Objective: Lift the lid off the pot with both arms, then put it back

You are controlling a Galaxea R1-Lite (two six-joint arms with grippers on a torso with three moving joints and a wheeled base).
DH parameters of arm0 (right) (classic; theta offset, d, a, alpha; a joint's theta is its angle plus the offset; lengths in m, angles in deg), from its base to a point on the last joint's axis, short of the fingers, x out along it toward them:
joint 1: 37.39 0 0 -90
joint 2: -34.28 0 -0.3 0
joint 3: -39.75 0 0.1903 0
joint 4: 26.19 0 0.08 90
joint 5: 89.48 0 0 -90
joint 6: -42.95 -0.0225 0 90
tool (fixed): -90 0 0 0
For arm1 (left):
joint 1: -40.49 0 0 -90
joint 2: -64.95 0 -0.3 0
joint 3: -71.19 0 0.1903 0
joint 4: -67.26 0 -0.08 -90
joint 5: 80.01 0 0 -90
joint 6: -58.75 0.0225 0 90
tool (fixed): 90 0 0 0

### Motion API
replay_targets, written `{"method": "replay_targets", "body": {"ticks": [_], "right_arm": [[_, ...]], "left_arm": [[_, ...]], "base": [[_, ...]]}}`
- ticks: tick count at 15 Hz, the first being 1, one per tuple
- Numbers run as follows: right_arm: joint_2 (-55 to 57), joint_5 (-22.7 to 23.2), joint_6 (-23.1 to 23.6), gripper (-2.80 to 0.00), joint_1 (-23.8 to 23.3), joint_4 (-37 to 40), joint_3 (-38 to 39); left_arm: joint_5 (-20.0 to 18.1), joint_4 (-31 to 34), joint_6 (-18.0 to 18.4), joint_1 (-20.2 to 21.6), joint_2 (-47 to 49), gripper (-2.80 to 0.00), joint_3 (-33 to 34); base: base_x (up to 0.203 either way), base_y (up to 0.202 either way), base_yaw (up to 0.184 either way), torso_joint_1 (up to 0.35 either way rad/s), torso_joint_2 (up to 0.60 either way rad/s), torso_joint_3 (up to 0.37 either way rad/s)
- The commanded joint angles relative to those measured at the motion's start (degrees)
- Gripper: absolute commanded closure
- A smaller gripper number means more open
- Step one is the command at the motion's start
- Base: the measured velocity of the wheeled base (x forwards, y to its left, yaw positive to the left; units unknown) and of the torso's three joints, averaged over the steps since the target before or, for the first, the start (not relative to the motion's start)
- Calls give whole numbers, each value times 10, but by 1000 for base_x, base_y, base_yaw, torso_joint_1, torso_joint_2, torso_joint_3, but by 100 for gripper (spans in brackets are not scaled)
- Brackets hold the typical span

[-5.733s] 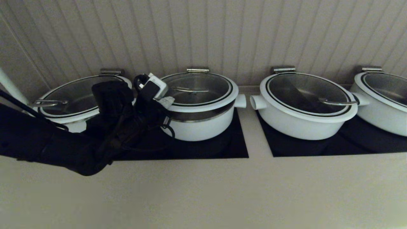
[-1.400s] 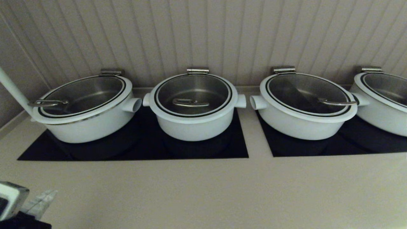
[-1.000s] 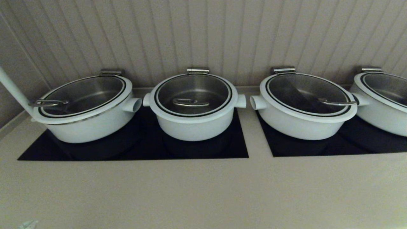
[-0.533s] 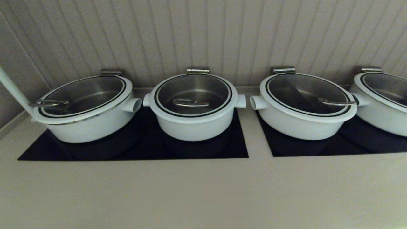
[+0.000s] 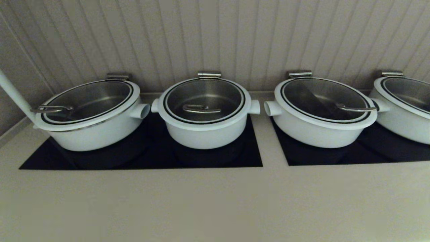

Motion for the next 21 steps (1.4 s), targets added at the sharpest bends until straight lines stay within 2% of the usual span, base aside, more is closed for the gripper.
{"method": "replay_targets", "body": {"ticks": [1,16,21], "right_arm": [[0,0,1,0,0,0,0],[0,-6,6,0,0,2,0],[0,-6,-11,0,0,-1,0]], "left_arm": [[1,0,-6,0,-2,0,0],[1,0,-6,0,-2,0,0],[1,0,-9,0,-2,0,0]], "base": [[0,0,0,0,0,0],[0,0,0,0,0,0],[0,0,0,0,0,0]]}}
